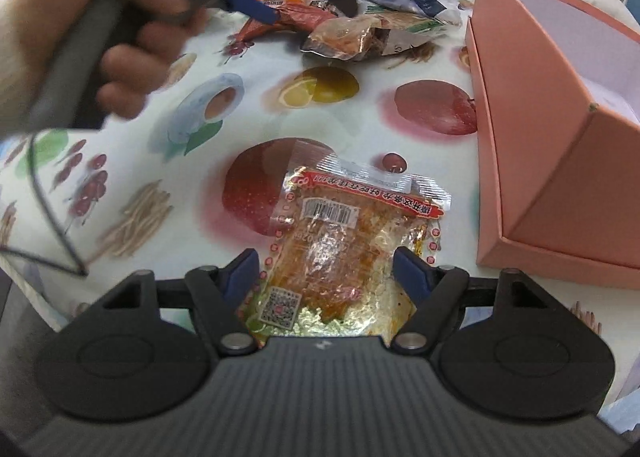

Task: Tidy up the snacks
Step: 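Grasp the clear pastry pack with the right tool while the left tool grasps a brown jerky pack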

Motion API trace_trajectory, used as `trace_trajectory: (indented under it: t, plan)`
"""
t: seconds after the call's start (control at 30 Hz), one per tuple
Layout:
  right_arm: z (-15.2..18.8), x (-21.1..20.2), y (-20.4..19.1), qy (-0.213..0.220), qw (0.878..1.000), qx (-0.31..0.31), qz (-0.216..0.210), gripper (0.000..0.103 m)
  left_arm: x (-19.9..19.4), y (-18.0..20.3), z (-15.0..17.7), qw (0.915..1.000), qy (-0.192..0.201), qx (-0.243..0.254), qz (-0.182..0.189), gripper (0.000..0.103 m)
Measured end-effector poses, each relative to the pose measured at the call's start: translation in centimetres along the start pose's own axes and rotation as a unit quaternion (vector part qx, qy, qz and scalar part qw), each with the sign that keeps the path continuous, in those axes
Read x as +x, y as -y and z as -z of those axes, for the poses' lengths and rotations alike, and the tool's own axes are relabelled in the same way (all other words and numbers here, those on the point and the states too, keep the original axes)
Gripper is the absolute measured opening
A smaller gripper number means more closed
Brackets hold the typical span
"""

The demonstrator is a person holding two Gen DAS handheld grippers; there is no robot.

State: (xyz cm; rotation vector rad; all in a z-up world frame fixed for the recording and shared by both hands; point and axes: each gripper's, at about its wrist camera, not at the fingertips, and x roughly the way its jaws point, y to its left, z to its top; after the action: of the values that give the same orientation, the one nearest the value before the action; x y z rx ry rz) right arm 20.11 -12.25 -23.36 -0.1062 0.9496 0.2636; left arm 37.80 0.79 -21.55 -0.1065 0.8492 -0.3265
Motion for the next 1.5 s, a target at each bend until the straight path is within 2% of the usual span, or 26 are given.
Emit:
trace_trajectory:
  t: [0.07,0.2,0.37,0.47,0.7,0.8,1.03,1.13,1.17,1.2,1.5]
  plan:
    - [0.0,0.0,0.0,0.001,1.0,0.0,-0.001,0.073,1.3,0.0,-0.5,1.0,-0.003,0.002,0.004,0.084]
    - [0.0,0.0,-0.1,0.003,1.0,-0.003,0.0,0.072,2.6,0.2,-0.7,0.9994,-0.005,-0.024,0.023,0.084]
    - [-0.1,0.0,0.0,0.005,1.0,-0.004,-0.002,0.068,3.9,1.2,-0.6,0.9998,-0.007,-0.017,0.005,0.082]
    - [-0.2,-0.1,0.0,0.005,1.0,-0.004,-0.004,0.065,4.3,0.9,-0.6,0.9996,-0.007,-0.028,0.0,0.082]
    - [-0.1,-0.6,0.0,0.01,1.0,-0.006,-0.006,0.051,4.5,1.1,-0.4,0.9996,-0.009,-0.022,-0.017,0.071]
    - [-0.2,-0.9,0.3,0.015,1.0,0.004,-0.015,0.046,3.5,1.4,-0.2,0.9995,-0.014,-0.026,-0.009,0.064]
    - [-0.2,-1.4,0.7,0.016,1.0,0.004,-0.025,0.038,0.4,1.8,1.5,0.9989,-0.022,-0.041,-0.009,0.061]
    - [-0.1,-1.9,0.8,0.02,0.999,0.004,-0.034,0.023,-1.3,1.9,2.4,0.9984,-0.021,-0.051,-0.013,0.061]
    - [-0.2,-2.2,0.8,0.022,0.999,0.004,-0.041,0.007,-1.9,1.9,2.7,0.998,-0.021,-0.057,-0.015,0.061]
    - [-0.3,-2.4,0.9,0.023,0.999,0.002,-0.041,0.004,-2.5,1.9,3.0,0.9976,-0.021,-0.064,-0.015,0.061]
    - [0.9,-2.7,2.0,0.024,0.998,0.006,-0.056,0.004,-9.6,1.1,6.5,0.9933,0.002,-0.106,-0.045,0.061]
